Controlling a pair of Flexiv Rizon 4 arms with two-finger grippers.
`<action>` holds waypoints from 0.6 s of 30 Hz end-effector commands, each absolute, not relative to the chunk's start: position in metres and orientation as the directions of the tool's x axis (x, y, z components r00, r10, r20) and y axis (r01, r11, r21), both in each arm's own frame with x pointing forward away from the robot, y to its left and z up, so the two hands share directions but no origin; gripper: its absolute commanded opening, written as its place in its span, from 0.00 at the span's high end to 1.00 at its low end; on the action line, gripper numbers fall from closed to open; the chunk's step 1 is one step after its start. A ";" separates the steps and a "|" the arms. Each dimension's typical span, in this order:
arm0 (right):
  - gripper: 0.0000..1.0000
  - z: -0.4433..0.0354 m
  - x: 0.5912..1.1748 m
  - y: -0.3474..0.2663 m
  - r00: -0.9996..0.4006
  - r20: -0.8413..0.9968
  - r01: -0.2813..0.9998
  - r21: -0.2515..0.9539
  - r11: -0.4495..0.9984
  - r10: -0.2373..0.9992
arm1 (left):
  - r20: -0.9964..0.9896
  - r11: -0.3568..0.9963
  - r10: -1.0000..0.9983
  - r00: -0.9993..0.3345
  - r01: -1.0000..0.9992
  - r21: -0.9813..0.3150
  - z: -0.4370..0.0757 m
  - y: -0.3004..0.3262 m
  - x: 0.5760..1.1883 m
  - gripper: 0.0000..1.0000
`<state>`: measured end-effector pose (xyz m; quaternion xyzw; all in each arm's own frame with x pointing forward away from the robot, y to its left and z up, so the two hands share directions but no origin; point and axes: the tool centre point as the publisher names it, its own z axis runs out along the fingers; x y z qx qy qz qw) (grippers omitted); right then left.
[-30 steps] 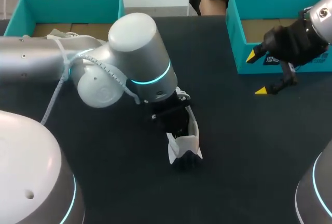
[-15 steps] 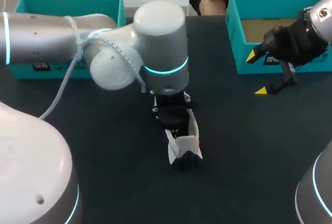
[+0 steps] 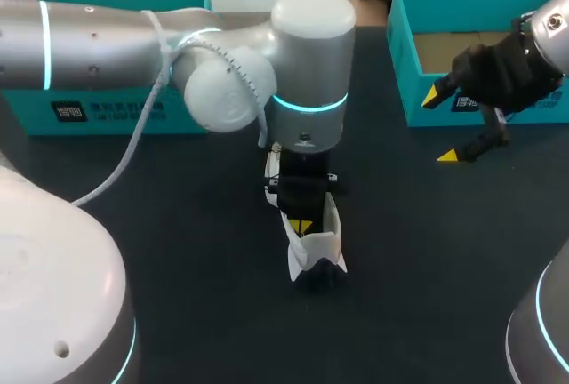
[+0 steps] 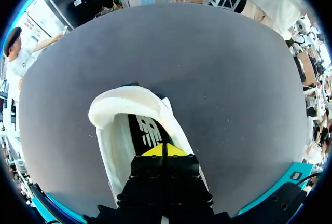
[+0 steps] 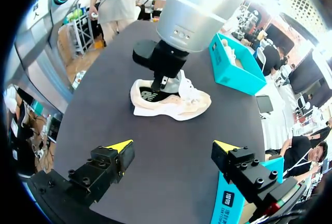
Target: Take the shoe out of the shoebox, open the shoe tongue, remove and reinsert the insole, then place the shoe into the shoebox
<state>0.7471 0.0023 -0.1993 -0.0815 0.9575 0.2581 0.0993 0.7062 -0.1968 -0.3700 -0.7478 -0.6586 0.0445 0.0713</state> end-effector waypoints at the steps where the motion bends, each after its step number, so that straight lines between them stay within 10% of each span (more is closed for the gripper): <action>1: 0.00 -0.200 0.748 0.003 -0.967 -0.232 -0.207 0.476 0.855 -0.105 | 0.096 -0.131 0.984 0.150 0.976 -0.174 -0.363 -0.201 0.705 1.00; 18: 0.00 -0.200 0.748 0.003 -0.967 -0.232 -0.207 0.476 0.855 -0.105 | 0.173 -0.119 0.971 0.163 0.964 -0.238 -0.380 -0.193 0.685 1.00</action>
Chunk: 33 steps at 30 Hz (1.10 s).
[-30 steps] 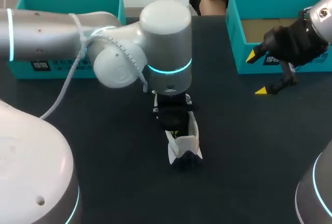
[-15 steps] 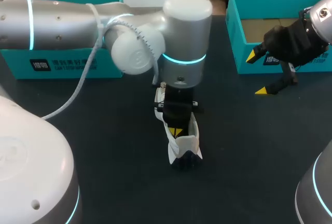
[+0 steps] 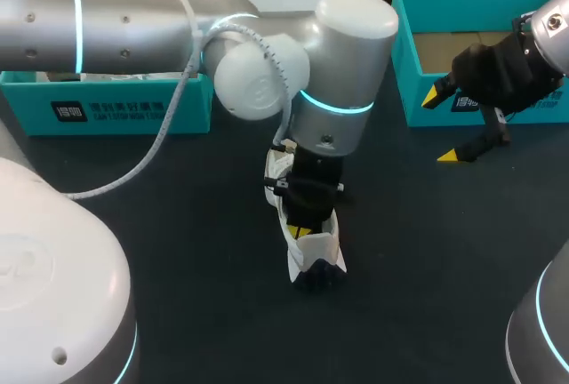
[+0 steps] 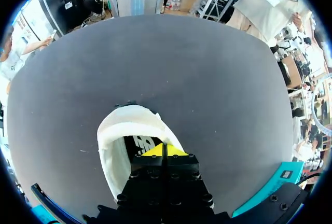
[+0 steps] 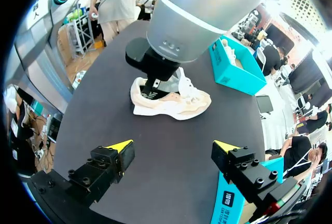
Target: Take the shoe out of the shoebox, open the shoe tongue, remove and reinsert the insole, then place the shoe into the shoebox
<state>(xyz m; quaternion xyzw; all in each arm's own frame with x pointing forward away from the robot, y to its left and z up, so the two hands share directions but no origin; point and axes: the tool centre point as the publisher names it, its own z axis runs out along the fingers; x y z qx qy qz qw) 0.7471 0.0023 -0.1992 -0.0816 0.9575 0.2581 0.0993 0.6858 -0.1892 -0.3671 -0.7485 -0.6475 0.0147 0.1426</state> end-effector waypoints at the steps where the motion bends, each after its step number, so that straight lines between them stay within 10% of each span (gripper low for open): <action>1: 0.00 -0.200 0.748 0.003 -0.967 -0.232 -0.207 0.476 0.855 -0.105 | 0.180 -0.121 0.970 0.165 0.964 -0.236 -0.382 -0.193 0.684 1.00; 33: 0.00 -0.200 0.748 0.003 -0.967 -0.232 -0.207 0.476 0.855 -0.105 | -0.092 -0.021 0.996 0.009 0.991 -0.128 -0.455 -0.207 0.684 1.00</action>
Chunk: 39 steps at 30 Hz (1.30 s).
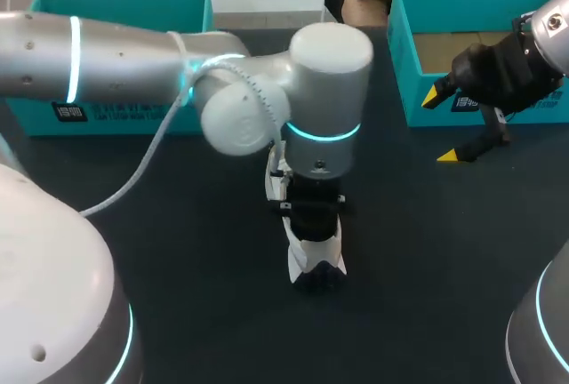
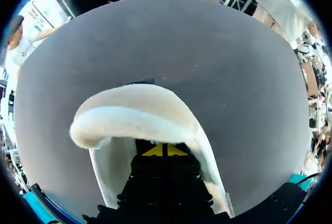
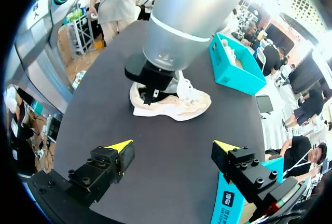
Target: Take the shoe out of the shoebox, open the shoe tongue, remove and reinsert the insole, then place the shoe into the shoebox
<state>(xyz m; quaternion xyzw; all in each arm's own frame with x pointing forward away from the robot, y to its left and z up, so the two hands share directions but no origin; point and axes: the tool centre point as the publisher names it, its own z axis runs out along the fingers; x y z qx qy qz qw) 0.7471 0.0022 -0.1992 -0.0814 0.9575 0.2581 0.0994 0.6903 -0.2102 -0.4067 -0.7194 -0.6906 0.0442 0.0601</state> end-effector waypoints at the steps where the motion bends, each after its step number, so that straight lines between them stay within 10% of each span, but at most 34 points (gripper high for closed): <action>1: 0.00 -0.200 0.748 0.003 -0.967 -0.232 -0.207 0.476 0.855 -0.105 | -0.106 -0.009 0.994 -0.005 0.991 -0.131 -0.456 -0.209 0.684 1.00; 39: 0.00 -0.200 0.748 0.003 -0.967 -0.232 -0.207 0.476 0.855 -0.105 | -0.340 0.084 0.933 -0.122 0.989 -0.122 -0.426 -0.253 0.702 1.00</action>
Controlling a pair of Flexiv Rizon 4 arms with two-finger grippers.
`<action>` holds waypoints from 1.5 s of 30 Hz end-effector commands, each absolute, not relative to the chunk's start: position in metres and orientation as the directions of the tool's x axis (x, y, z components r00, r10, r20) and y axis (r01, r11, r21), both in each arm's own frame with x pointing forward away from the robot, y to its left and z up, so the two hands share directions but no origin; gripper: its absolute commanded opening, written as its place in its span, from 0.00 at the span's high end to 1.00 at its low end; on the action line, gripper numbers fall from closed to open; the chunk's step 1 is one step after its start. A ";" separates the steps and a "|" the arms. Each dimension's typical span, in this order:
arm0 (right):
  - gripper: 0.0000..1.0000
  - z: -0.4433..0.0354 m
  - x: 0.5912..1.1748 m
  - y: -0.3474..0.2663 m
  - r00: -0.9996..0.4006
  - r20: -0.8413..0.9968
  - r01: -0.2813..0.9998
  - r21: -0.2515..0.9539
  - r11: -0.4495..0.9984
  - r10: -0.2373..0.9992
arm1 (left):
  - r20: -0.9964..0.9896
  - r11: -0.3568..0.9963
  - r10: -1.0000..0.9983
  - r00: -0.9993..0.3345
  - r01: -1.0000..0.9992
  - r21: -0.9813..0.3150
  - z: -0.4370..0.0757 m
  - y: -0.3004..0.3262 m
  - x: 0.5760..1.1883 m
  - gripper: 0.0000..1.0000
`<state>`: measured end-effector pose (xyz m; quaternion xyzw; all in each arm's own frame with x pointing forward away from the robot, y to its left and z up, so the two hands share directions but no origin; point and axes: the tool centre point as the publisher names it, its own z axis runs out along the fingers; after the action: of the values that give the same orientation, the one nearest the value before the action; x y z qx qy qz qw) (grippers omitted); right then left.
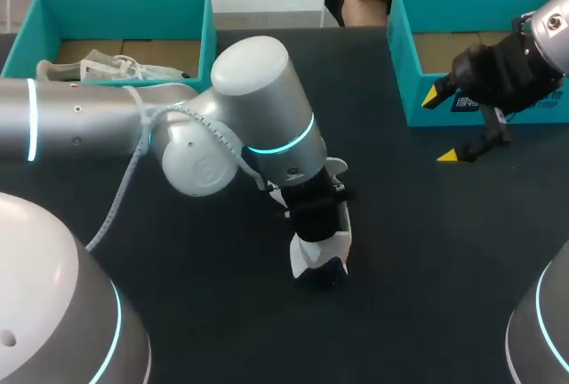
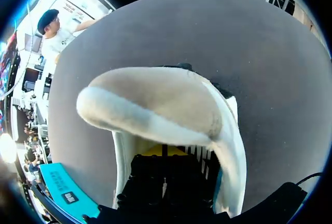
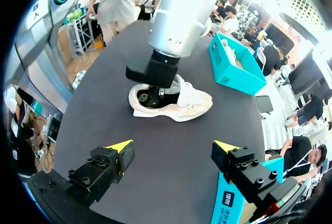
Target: Take the shoe out of the shoebox, open the shoe tongue, remove and reinsert the insole, then place the shoe into the shoebox
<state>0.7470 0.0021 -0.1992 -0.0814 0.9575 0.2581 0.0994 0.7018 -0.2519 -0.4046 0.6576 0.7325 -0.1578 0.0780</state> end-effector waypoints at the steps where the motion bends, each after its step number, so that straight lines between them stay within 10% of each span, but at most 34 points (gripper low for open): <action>1: 0.00 -0.200 0.748 0.003 -0.967 -0.232 -0.207 0.476 0.855 -0.105 | -0.343 0.088 0.931 -0.127 0.988 -0.126 -0.421 -0.250 0.703 1.00; 36: 0.00 -0.200 0.748 0.003 -0.967 -0.232 -0.207 0.476 0.855 -0.105 | -0.215 0.095 0.976 -0.047 0.970 0.223 -0.363 -0.214 0.732 1.00; 37: 0.00 -0.200 0.748 0.003 -0.967 -0.232 -0.207 0.476 0.855 -0.105 | -0.218 0.107 0.974 -0.054 0.965 0.238 -0.363 -0.212 0.735 0.87; 40: 0.00 -0.200 0.748 0.003 -0.967 -0.232 -0.207 0.476 0.855 -0.105 | -0.202 0.123 0.977 -0.073 0.960 0.251 -0.363 -0.209 0.740 0.01; 45: 0.00 -0.200 0.748 0.003 -0.967 -0.232 -0.207 0.476 0.855 -0.105 | -0.139 0.112 0.987 -0.079 0.961 0.253 -0.355 -0.204 0.739 0.00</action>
<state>0.7470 0.0021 -0.1992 -0.0814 0.9575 0.2581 0.0994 0.7408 -0.2032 -0.3641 0.6634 0.7321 0.0354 0.1504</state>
